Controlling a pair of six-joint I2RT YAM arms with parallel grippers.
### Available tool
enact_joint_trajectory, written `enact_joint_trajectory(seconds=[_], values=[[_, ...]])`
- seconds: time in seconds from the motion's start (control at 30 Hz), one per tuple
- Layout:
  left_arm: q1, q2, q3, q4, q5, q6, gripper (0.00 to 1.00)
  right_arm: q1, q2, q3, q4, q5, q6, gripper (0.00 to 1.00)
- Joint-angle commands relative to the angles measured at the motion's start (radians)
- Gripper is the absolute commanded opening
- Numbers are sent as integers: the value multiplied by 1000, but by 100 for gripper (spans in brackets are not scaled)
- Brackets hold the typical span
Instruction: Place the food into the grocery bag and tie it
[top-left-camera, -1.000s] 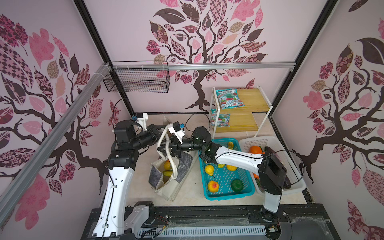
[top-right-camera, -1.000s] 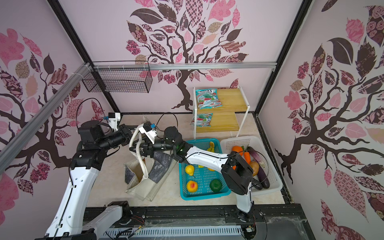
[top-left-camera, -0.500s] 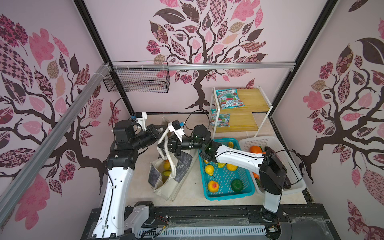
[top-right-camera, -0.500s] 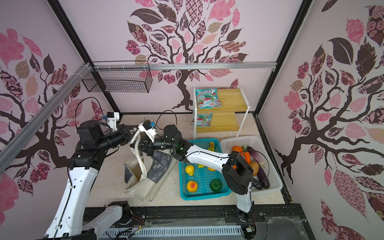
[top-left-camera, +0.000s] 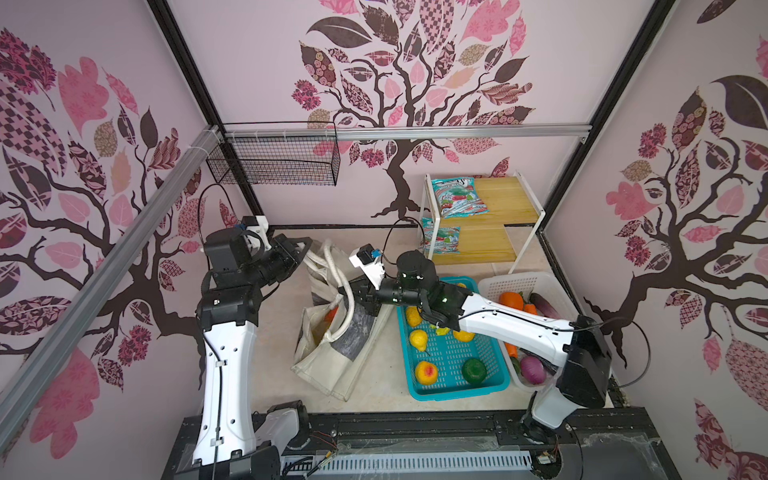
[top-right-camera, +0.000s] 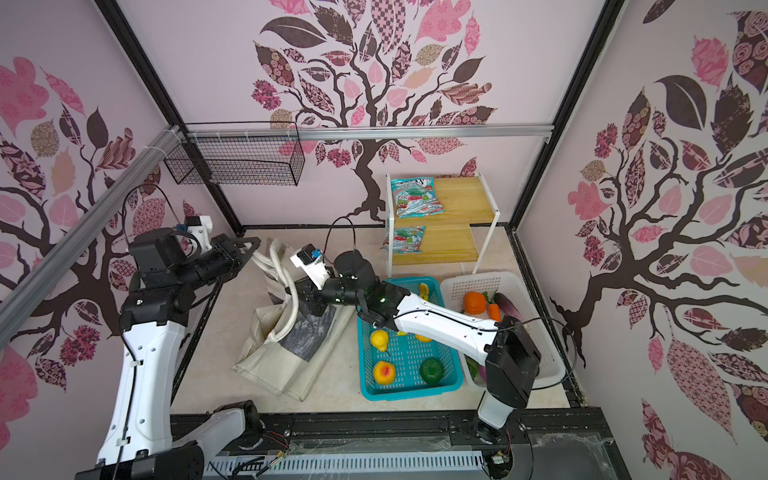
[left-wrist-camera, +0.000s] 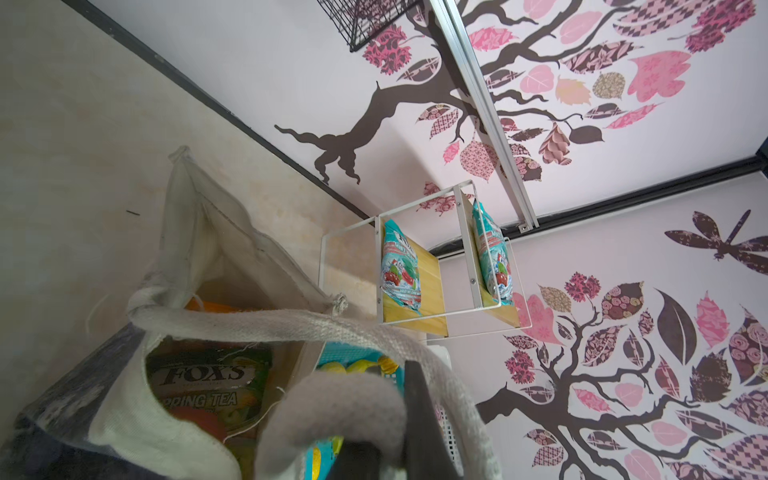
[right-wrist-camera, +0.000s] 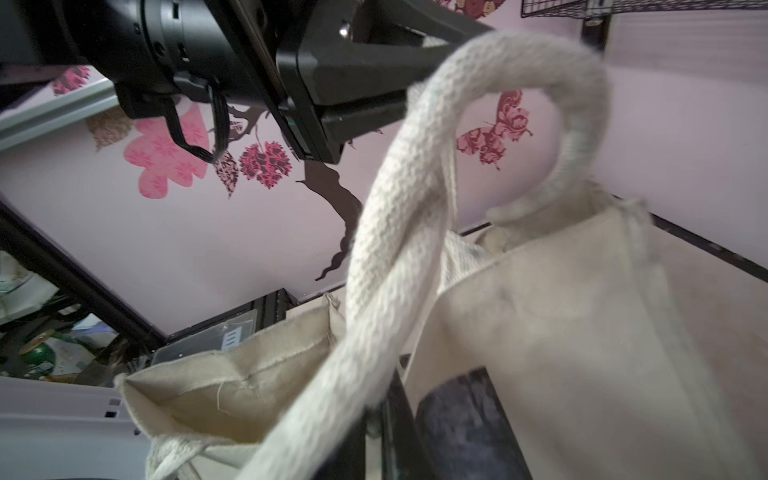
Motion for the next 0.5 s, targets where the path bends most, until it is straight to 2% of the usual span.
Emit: enact_joint_trajectory(seconds=[0.0,0.17,0.37,0.47], values=[[91,17,55,66,-69,23,0,-6,-78,-53,-206,159,-52,0],[202,57,67,117,-33,-29,0,-6,-144,-157,-224,222,-38,0],[213,124,130,110,-61,-25,0,-9,-159,-221,-295,433,-33,0],[213,134,143,81,-95,4,0,-60,-172,-239,-341,465,32,0]])
